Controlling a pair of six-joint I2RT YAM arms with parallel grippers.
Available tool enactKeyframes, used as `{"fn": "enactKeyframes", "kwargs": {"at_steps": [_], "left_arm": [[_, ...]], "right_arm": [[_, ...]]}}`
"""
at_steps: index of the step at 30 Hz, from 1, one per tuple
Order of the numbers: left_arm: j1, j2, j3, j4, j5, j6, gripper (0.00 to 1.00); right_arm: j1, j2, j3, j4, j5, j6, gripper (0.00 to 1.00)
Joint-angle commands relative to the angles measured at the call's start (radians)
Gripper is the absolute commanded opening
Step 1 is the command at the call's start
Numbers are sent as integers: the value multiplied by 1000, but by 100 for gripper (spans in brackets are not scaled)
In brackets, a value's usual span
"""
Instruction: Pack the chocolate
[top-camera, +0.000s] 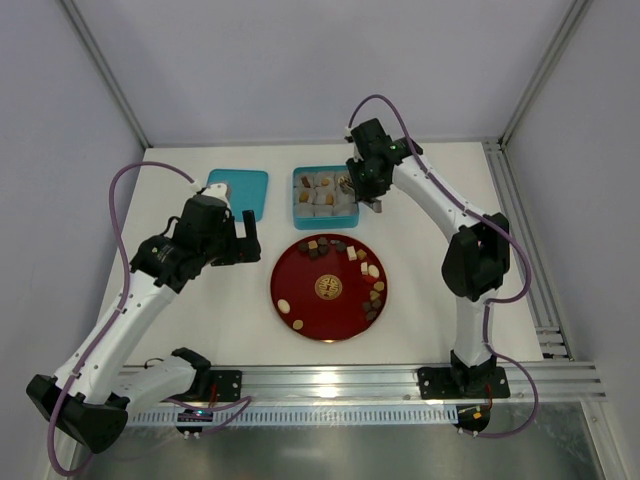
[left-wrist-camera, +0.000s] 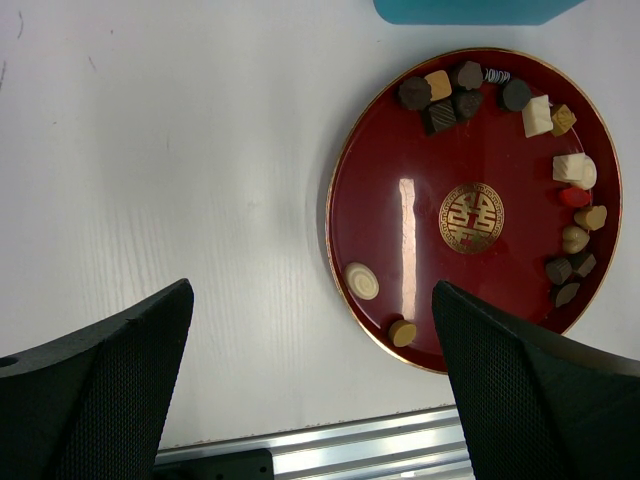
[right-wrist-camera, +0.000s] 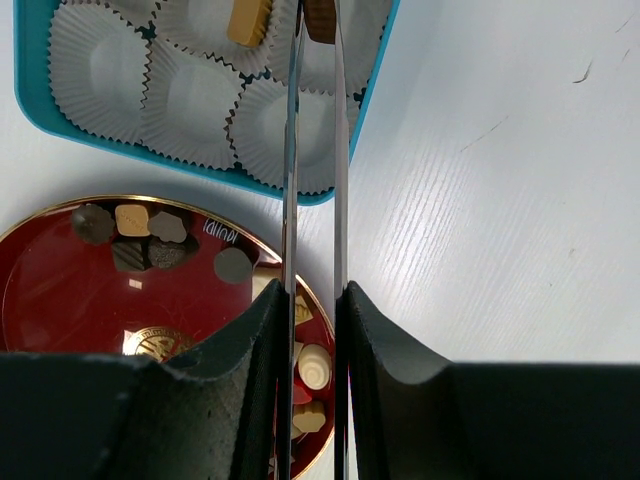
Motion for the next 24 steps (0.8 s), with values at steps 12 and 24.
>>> {"fn": "enactKeyframes", "kwargs": {"at_steps": [12, 24], "left_arm": [[5, -4, 27, 10, -8, -1, 100], [5, -7, 28, 6, -8, 1, 100]], "right_arm": [[-3, 2, -31, 68, 5, 16, 31], [-2, 4, -31, 69, -3, 21, 37]]}}
